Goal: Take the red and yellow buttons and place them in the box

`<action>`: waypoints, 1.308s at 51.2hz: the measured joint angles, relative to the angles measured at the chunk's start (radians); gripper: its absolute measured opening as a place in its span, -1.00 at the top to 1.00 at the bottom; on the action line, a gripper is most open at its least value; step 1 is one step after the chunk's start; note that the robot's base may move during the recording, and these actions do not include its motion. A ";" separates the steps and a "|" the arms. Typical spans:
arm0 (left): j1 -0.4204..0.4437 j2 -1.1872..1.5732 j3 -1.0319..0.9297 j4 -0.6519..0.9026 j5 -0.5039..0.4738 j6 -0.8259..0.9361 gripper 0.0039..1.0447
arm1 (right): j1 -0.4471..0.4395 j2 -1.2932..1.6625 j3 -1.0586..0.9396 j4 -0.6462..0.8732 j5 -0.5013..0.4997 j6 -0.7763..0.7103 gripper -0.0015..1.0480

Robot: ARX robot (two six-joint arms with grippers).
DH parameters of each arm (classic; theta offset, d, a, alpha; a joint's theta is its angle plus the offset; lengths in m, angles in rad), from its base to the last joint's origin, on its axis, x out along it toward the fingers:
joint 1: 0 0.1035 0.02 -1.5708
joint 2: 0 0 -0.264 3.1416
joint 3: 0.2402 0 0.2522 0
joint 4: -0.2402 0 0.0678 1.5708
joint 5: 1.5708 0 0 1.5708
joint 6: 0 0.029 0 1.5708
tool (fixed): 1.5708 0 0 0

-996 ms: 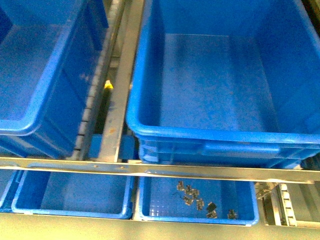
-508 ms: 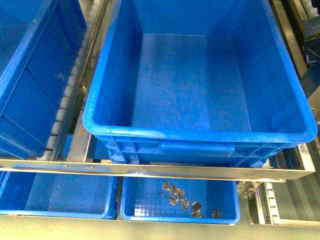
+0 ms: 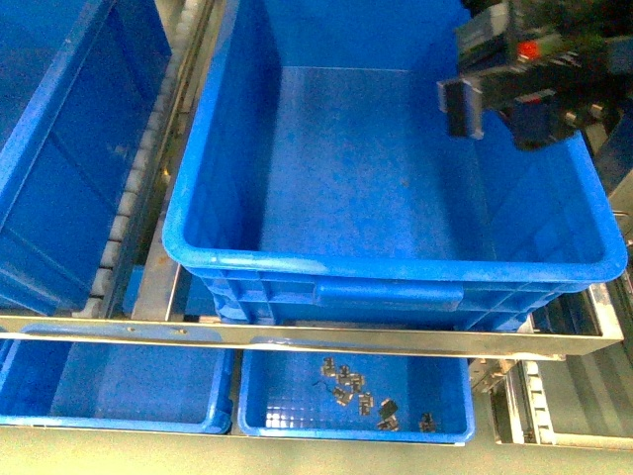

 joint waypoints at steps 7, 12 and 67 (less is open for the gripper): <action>0.000 0.000 0.000 0.000 0.000 0.000 -0.55 | -0.030 0.232 0.183 -0.028 0.055 0.086 0.48; 0.000 0.000 0.000 0.000 0.000 0.003 -0.89 | -0.038 0.421 0.351 -0.082 0.093 0.153 0.49; 0.000 0.000 0.000 0.000 0.000 0.003 -0.85 | -0.092 1.082 1.182 -0.443 0.199 0.446 0.21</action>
